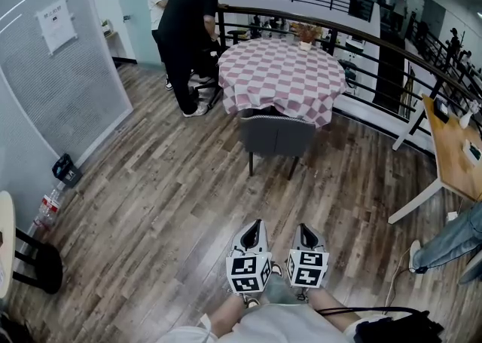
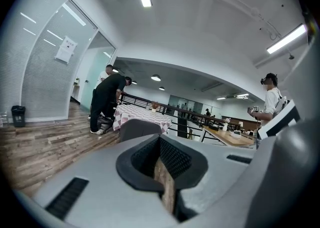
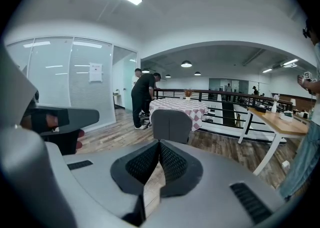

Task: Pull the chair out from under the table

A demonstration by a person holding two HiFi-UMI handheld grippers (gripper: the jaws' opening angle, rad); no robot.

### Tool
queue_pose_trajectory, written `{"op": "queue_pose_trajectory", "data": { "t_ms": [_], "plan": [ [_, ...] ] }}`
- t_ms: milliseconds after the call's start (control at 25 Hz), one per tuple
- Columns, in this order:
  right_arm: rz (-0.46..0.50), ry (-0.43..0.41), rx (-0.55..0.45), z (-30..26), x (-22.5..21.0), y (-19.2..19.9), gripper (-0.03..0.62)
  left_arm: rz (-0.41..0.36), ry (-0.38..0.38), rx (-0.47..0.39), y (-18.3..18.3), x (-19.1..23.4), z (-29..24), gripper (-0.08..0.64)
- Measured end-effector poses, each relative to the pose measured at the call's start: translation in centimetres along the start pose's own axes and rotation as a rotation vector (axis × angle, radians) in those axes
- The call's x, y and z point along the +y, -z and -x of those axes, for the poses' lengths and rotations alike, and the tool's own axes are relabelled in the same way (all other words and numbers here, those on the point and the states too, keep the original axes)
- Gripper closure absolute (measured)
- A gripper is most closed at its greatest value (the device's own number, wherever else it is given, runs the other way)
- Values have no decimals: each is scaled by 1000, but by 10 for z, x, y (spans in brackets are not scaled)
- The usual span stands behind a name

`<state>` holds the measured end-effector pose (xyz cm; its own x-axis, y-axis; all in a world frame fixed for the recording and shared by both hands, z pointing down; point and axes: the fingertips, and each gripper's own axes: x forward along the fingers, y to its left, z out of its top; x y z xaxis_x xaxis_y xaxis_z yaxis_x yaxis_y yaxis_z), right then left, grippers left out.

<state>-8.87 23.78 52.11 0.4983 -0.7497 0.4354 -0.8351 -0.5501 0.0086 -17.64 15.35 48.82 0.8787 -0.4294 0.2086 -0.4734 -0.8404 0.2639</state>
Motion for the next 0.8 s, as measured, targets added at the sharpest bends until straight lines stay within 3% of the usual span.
{"op": "queue_pose_trajectory", "data": {
  "t_ms": [800],
  "plan": [
    [9,-40,33,-125,-42,-56,574,-9,-44,40,-30,25,-130,561]
  ]
}}
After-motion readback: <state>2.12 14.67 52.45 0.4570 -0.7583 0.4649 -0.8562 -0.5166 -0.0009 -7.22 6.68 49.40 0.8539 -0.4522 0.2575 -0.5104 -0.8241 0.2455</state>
